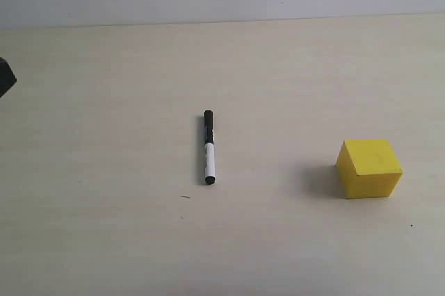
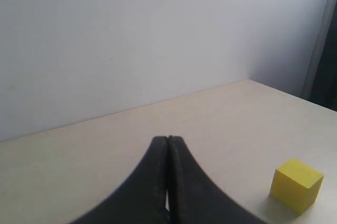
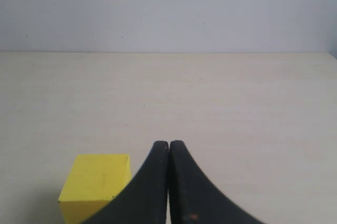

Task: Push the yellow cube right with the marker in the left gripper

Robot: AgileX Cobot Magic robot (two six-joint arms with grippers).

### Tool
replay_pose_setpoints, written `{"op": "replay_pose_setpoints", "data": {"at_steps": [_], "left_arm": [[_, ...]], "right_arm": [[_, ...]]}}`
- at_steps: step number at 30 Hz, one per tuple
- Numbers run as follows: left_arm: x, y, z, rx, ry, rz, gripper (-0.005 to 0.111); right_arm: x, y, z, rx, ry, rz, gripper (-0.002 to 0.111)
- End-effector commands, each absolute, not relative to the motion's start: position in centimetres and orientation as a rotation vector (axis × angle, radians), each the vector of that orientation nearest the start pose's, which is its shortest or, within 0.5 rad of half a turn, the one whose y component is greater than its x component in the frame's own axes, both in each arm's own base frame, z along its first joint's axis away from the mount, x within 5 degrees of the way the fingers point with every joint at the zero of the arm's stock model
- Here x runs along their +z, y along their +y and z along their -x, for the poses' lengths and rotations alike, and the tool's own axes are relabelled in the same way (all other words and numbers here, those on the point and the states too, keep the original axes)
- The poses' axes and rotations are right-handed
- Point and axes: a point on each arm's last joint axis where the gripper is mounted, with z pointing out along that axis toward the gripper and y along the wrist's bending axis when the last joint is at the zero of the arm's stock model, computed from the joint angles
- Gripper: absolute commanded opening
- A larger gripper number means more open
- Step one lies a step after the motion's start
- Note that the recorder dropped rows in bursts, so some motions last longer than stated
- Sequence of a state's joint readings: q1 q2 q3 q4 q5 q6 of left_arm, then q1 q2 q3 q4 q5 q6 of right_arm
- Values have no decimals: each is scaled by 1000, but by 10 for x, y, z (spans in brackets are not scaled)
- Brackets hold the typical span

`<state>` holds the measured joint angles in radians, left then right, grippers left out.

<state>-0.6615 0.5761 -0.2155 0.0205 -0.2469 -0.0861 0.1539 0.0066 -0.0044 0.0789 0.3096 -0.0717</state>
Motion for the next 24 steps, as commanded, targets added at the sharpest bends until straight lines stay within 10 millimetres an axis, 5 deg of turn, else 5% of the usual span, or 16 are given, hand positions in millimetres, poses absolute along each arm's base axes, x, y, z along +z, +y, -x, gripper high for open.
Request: {"op": "replay_pose_setpoints", "data": {"at_steps": [1, 6, 13, 24], "left_arm": [[259, -72, -99, -536, 1555, -458, 0], [267, -45, -100, -411, 1523, -257, 0], [253, -12, -75, -200, 1692, -49, 0], [238, -5, -56, -153, 1714, 19, 0]], "right_arm": [[186, 10, -53, 130, 1784, 157, 0], [186, 10, -53, 130, 1784, 157, 0], [186, 10, -53, 130, 1784, 157, 0], [186, 10, -53, 130, 1784, 157, 0]]}}
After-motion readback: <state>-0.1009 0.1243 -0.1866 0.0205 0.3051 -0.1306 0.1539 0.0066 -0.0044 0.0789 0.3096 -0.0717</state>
